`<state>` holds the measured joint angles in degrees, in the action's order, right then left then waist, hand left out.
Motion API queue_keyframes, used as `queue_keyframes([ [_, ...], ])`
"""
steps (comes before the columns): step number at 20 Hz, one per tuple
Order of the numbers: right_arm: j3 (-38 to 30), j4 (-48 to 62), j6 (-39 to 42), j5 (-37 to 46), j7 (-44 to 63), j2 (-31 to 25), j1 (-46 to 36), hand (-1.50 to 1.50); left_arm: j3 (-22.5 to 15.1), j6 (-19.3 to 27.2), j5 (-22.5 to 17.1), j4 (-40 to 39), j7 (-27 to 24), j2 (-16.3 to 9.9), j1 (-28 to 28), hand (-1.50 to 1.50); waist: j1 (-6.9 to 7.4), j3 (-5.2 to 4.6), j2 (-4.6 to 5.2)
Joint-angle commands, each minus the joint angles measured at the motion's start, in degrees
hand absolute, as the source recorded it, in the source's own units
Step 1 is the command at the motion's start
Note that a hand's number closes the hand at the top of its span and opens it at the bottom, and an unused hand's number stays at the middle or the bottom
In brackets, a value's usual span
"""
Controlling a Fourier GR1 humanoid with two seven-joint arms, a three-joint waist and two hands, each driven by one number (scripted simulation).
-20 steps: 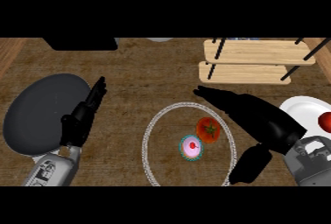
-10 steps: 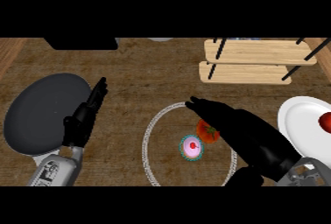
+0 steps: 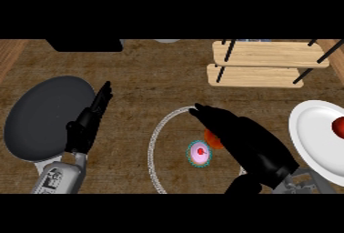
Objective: Pick the cupcake from the placemat and place it in the tiered shelf
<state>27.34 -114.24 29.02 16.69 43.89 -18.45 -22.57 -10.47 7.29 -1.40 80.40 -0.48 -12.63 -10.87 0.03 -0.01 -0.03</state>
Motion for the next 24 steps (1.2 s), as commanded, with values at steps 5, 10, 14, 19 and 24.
queue_keyframes([
  [5, 0.61, 1.43, 1.64, 7.84, -2.09, 5.03, 3.99, -1.5, 1.29, 0.13, 2.77, 4.15, 6.44, 2.46, -2.03, 0.0, -0.03, 0.02, -0.02],
  [10, 2.46, 1.75, 1.3, 13.35, -3.71, 7.59, 6.99, -1.5, 4.13, -2.1, 4.04, 1.63, 3.38, 1.35, -1.85, 0.0, -0.06, 0.01, 0.0],
  [14, 1.43, 4.16, 5.0, 14.32, -1.27, 11.8, 3.63, -1.5, 3.4, -3.49, 4.79, 1.26, 0.55, 3.29, 2.37, 0.0, 0.09, 0.0, 0.0],
  [19, -1.99, 6.42, 7.23, 15.89, -6.29, 9.31, 3.91, -1.5, 2.31, -0.96, 7.37, 2.73, 1.47, 6.42, 1.72, 0.0, 0.06, 0.01, 0.02],
  [24, -1.15, 9.26, 6.84, 20.52, -8.37, 12.57, 4.51, -1.5, 5.34, -5.19, 6.16, 2.43, 4.49, 4.97, -1.27, 0.0, 0.01, 0.01, 0.02],
])
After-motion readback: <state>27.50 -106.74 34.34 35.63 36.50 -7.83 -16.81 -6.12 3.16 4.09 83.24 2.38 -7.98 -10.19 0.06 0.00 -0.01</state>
